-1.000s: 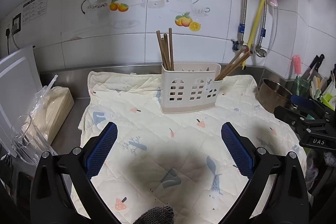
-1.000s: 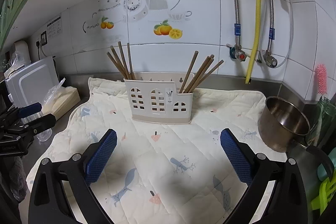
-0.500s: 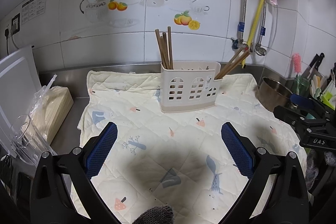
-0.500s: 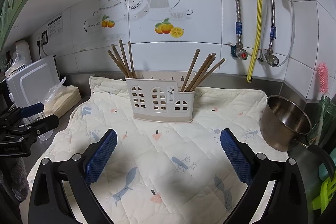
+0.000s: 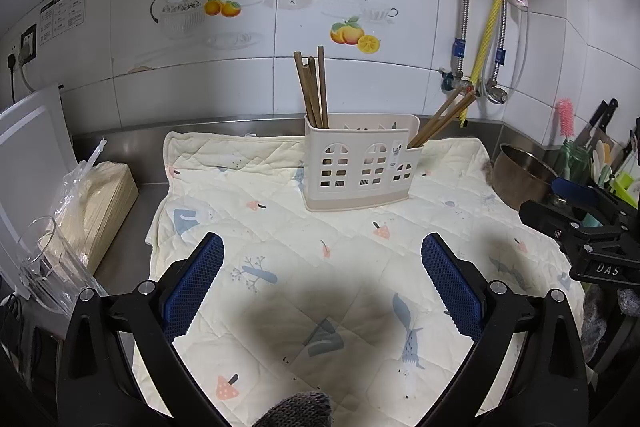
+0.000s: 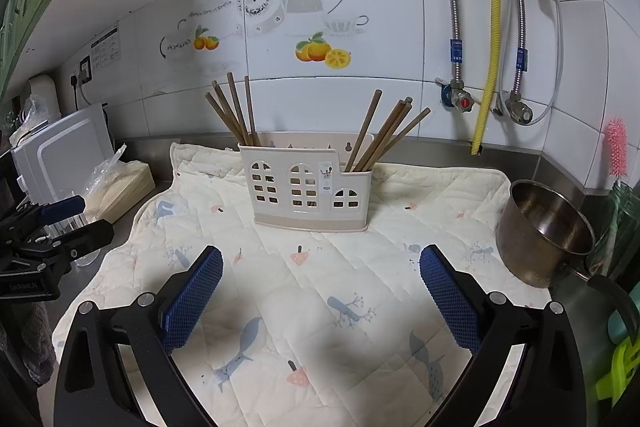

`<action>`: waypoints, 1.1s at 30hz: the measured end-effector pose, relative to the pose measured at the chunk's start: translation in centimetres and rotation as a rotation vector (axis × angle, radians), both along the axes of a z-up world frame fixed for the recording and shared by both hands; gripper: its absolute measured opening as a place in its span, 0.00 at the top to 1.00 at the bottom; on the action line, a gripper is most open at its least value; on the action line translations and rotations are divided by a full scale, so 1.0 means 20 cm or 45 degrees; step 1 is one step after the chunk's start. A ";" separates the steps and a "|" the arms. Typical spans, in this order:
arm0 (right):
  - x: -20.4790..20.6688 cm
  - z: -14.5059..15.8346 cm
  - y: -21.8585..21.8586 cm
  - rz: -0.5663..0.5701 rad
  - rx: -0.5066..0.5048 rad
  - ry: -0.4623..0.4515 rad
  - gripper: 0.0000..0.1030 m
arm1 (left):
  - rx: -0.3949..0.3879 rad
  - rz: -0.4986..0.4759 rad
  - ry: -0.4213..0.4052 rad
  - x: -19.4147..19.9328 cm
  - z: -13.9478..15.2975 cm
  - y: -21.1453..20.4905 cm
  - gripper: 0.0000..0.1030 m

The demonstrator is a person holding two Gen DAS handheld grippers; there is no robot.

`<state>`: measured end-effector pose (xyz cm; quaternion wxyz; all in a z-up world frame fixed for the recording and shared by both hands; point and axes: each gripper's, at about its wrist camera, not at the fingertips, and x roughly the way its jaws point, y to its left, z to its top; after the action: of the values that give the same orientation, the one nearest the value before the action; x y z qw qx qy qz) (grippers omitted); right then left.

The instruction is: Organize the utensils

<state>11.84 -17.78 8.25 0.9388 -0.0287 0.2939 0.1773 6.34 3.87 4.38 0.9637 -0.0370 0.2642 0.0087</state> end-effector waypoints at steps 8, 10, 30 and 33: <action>0.00 0.00 0.00 0.002 -0.003 0.002 0.07 | -0.002 0.000 0.001 0.00 0.00 0.00 0.05; 0.00 0.00 0.01 0.001 -0.005 0.001 0.07 | -0.003 0.002 0.002 0.00 0.00 0.00 0.05; 0.00 -0.03 -0.01 0.003 -0.003 0.020 0.07 | -0.024 -0.002 0.008 0.00 -0.02 0.00 0.05; 0.01 -0.04 -0.01 0.006 -0.004 0.024 0.07 | -0.036 -0.011 -0.006 0.00 -0.02 0.00 0.05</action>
<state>11.97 -17.96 7.54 0.9355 -0.0290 0.3029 0.1793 6.27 3.81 4.06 0.9638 -0.0494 0.2621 0.0008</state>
